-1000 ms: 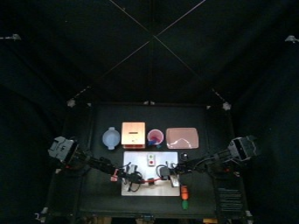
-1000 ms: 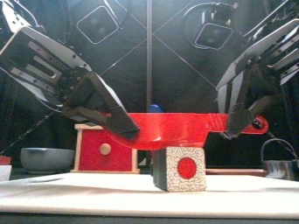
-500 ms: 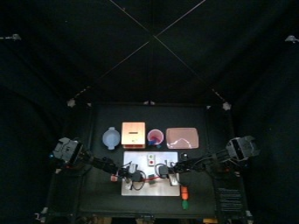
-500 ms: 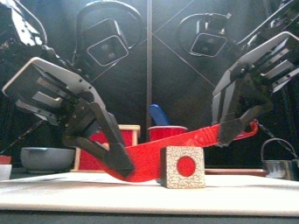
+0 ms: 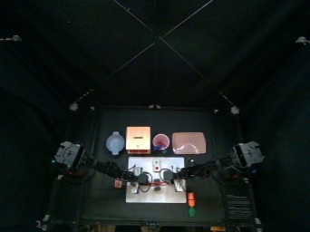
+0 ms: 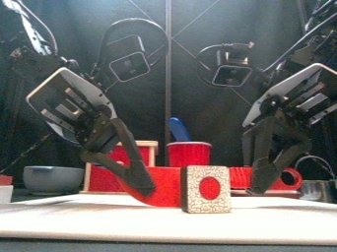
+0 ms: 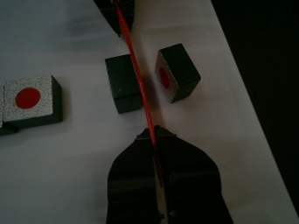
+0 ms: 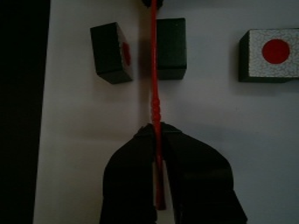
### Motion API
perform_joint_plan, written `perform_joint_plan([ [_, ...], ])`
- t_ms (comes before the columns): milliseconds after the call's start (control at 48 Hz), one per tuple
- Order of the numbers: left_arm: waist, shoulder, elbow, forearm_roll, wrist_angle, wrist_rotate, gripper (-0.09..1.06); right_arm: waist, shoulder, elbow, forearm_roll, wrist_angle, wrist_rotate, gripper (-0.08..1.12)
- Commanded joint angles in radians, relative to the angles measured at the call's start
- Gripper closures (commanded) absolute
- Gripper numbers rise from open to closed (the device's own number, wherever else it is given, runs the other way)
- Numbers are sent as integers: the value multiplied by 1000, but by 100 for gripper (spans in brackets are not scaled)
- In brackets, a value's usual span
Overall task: Cut the sushi into 4 pieces with the knife
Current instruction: Cut the sushi into 4 pieces
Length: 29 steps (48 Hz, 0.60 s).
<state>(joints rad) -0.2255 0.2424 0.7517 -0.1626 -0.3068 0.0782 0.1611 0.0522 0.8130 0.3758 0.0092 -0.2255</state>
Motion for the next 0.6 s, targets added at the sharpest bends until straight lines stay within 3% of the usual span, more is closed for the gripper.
perform_joint_plan([
  [21,28,6,-20,-2,-12,8,78,-34,0,-15,-5,-14,-3,99],
  [375,92,-28,-21,0,-9,9,78,-63,-67,-18,-41,-8,-5,99],
  [604,97,-77,-23,0,2,8,78,-58,-112,-28,-40,9,-5,99],
])
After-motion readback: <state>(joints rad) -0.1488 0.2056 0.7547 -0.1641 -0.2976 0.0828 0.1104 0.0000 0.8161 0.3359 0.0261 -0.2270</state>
